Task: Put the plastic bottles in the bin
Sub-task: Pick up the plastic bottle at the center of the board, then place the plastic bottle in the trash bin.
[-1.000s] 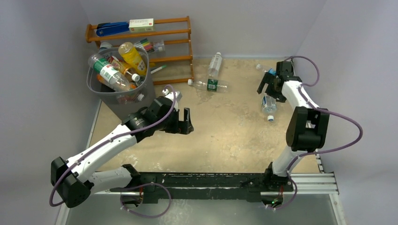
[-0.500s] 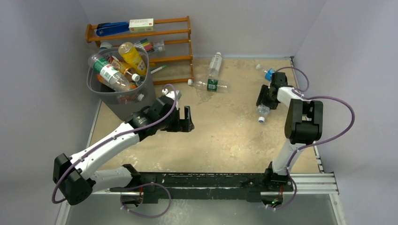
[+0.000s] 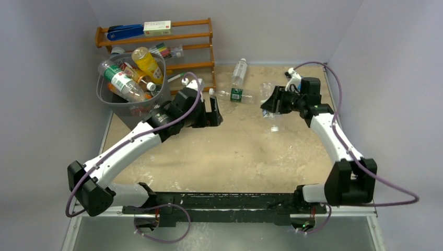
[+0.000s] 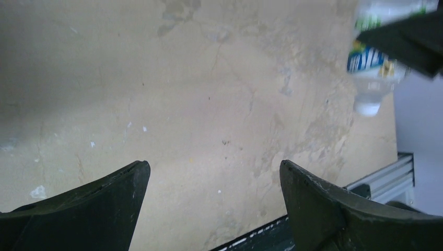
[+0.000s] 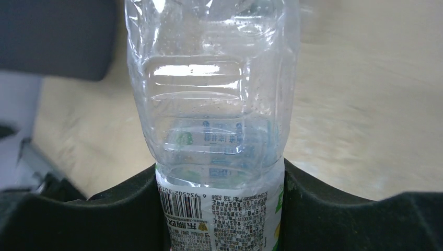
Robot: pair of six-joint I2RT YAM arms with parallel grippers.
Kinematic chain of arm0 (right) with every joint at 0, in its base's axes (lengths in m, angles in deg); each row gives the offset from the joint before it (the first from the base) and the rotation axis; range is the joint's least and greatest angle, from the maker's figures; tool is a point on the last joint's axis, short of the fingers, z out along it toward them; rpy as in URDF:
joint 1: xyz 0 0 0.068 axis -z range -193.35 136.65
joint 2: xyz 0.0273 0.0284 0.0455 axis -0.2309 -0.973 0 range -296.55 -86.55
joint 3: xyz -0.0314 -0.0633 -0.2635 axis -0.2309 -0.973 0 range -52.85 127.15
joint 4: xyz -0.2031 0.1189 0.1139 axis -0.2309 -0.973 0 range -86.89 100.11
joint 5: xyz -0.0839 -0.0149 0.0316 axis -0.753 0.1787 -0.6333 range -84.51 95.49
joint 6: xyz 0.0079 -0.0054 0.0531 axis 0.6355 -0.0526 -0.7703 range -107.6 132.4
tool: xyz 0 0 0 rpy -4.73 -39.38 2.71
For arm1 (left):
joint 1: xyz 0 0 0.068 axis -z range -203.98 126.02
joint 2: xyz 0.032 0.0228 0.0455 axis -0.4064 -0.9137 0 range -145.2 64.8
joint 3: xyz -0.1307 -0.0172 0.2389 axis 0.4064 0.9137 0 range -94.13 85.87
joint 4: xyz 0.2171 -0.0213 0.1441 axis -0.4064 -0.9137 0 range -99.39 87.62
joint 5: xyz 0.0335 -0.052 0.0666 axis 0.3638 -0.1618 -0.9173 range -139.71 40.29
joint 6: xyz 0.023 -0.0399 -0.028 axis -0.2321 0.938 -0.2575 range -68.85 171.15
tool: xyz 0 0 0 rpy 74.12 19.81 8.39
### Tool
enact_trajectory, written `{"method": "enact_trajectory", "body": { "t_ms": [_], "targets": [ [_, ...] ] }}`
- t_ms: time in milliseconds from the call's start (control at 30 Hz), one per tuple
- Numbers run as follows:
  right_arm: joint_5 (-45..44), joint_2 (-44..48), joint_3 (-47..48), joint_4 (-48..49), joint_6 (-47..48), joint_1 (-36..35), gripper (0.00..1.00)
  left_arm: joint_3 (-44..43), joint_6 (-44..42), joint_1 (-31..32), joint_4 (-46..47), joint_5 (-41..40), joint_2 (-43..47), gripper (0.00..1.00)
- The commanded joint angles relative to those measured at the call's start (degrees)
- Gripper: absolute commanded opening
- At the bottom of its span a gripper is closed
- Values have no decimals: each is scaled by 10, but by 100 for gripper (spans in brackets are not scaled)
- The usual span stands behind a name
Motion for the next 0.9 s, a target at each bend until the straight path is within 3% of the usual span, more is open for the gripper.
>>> {"method": "enact_trajectory", "body": {
  "t_ms": [0,133,200,400,500,600,733,867],
  "targets": [
    [146,72,24,31,-36,-64,50,-80,-3,-45,-23,-35,30,98],
    [198,105,77,66,-80,-119,55,-128,23,-164,-33,49,63,99],
    [232,110,92,94,-114,-134,55,-165,34,-183,-42,67,66,99],
    [260,88,134,173,-163,-203,56,-208,105,-188,-20,89,89,100],
    [248,61,171,174,-164,-232,55,-209,107,-188,-1,57,118,100],
    [239,30,218,153,-150,-262,55,-204,99,-188,30,68,123,100],
    [226,-1,258,134,-141,-290,55,-176,139,-187,114,175,111,100],
    [161,-21,292,90,-129,-311,54,-160,139,-188,120,164,124,100]
  ]
}}
